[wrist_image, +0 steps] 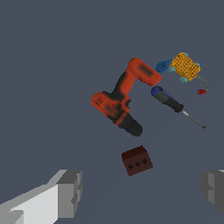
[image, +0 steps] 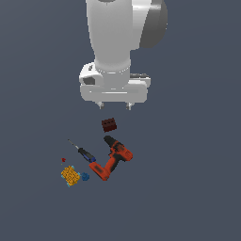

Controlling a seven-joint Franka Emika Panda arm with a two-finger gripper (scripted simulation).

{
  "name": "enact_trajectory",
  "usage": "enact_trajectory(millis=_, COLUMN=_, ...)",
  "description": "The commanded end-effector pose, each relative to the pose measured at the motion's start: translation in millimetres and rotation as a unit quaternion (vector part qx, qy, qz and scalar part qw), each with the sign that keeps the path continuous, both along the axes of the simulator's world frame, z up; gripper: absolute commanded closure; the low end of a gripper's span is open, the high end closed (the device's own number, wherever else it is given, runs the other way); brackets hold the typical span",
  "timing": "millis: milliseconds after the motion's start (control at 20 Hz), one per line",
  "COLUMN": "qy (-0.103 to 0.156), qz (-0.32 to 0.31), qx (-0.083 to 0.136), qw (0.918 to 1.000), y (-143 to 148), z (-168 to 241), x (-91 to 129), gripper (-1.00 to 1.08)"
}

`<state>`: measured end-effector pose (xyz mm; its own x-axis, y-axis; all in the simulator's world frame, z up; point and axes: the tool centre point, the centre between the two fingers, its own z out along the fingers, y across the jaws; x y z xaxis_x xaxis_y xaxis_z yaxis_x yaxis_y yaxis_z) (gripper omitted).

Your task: Pick up a designated object from a clutter of objects.

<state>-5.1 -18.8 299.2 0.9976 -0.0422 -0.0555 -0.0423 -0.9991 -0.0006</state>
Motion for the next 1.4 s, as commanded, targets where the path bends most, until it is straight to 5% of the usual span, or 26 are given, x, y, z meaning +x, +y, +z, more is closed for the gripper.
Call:
enact_trajectory(millis=0, qy=0.0, qz=0.0, qx=0.0, qw=1.0, y=0.0, z=0.0, x=0.0, gripper=-0.92)
enact_trajectory(millis=900, qy=-0.001, qz=0.025, qx=0.006, qw=0.9997, y=13.1, z=-7.5, x=5.2, gripper=-0.92)
enact_trajectory(millis=1350, qy=-0.004, qz=-0.01, qx=0.008, qw=0.9999, y=0.4, z=-21.2, x=28.1, gripper=-0.92)
